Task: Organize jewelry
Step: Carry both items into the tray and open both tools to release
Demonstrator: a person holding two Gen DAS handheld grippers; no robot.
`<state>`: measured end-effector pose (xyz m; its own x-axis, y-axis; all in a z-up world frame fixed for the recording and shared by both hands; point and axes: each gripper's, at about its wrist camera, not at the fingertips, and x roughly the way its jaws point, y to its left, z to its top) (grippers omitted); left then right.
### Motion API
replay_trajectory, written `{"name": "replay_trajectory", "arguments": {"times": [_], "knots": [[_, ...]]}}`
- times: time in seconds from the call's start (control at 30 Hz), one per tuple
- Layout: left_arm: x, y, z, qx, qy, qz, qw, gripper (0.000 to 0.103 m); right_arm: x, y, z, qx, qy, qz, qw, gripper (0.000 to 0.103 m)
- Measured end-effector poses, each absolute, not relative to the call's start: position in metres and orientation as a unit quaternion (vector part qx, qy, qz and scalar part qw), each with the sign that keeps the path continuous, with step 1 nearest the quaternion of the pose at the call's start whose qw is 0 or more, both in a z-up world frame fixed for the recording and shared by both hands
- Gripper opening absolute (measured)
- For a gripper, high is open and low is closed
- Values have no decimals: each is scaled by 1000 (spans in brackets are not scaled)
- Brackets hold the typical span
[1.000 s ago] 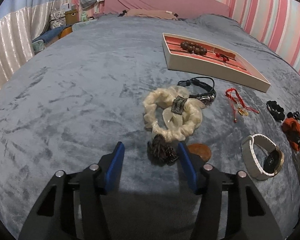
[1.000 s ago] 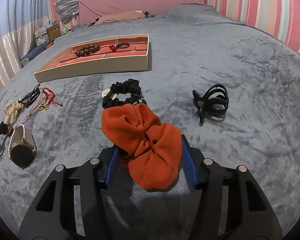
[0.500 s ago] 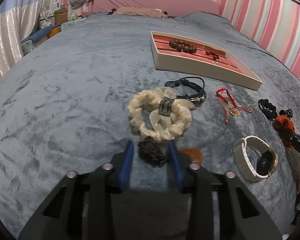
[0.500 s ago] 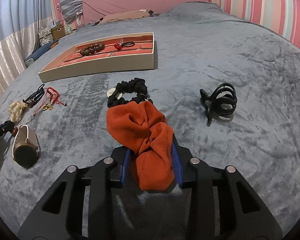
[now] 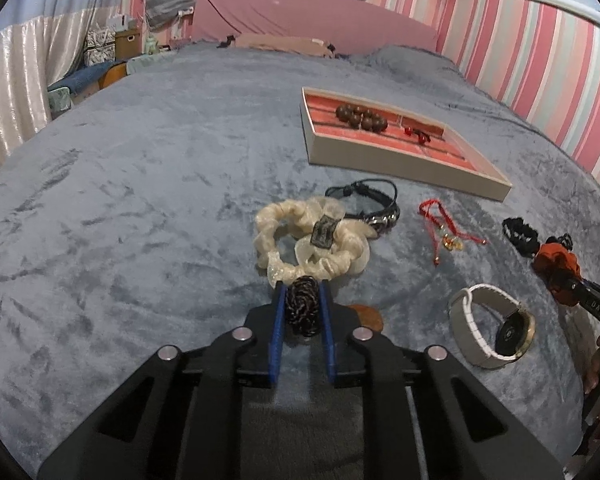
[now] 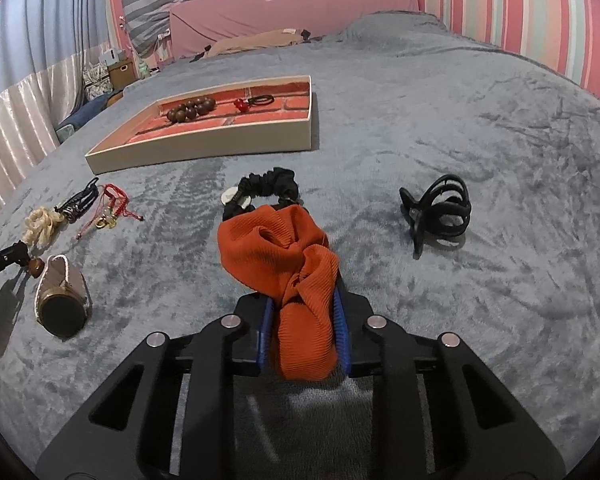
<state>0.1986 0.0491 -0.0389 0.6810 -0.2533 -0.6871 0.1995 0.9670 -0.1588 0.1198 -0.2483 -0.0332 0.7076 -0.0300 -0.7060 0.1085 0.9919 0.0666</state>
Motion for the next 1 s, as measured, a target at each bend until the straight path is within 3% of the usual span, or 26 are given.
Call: {"name": "replay_trajectory", "arguments": {"times": [0.53,1.0], "knots": [[194,16,23,-17,308,-164,937,17,133,-244,13,53,334,-24,941,25],[306,-41,88,-1,263,-150,953,16,242,-228,59,57,293,-13,954,25]]}}
